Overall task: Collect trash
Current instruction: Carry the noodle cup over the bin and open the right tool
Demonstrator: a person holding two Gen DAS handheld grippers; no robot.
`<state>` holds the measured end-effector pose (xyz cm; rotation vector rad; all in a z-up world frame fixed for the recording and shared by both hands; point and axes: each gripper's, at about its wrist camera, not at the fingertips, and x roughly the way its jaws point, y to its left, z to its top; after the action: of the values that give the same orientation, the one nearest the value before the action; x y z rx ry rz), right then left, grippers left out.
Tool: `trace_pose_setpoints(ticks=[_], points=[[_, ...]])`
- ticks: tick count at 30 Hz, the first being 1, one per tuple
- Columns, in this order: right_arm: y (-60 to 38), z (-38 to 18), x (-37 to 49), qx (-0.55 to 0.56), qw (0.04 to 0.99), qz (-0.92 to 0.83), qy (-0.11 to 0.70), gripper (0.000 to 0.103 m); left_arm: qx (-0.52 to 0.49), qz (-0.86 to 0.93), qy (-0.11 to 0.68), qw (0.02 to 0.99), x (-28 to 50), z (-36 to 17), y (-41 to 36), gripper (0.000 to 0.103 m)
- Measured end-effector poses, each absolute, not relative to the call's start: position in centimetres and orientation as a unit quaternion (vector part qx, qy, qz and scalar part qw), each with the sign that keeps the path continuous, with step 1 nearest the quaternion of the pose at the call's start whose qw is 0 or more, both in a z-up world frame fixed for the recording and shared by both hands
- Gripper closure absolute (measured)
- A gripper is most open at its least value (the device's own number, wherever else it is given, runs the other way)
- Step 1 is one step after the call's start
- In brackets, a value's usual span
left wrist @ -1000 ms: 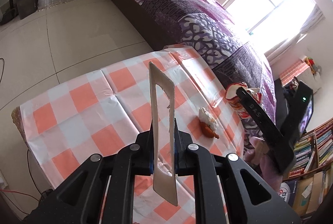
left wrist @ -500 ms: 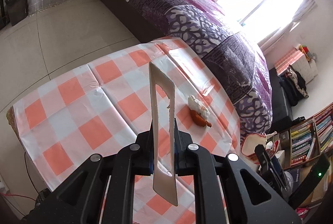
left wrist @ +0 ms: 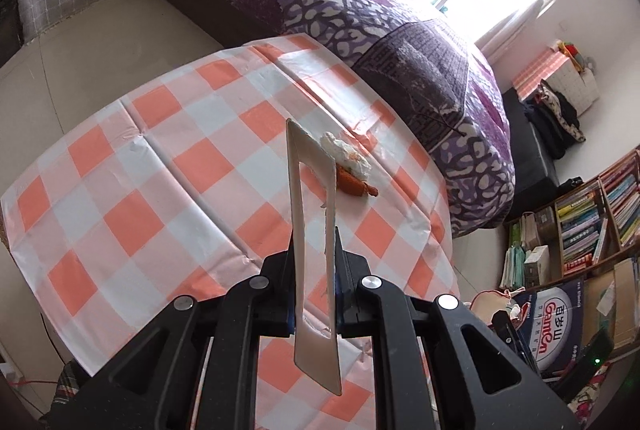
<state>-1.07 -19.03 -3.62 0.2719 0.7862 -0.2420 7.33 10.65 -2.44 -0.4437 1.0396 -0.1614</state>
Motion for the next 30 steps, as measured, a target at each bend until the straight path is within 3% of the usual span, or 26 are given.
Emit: trace_pose_setpoints(ticks=[16,20,30], points=[[-31.6,-2.8,-7.7,0.248,0.861,-0.254,0.365,0.023,-0.174,-0.221,0.508,0.814,4.7,-4.1,-4.1,0.090],[-33.9,-3.0,-9.2,0.273,0.845,-0.283,0.363,0.013,-0.150,-0.283,0.524,0.790,3.0,-5.0,-9.1,0.090],[-39.3,-3.1,-13.6,0.332,0.818,-0.331,0.333,0.011,-0.106,-0.369,0.554,0.739,-0.7,-7.0,-17.6,0.090]])
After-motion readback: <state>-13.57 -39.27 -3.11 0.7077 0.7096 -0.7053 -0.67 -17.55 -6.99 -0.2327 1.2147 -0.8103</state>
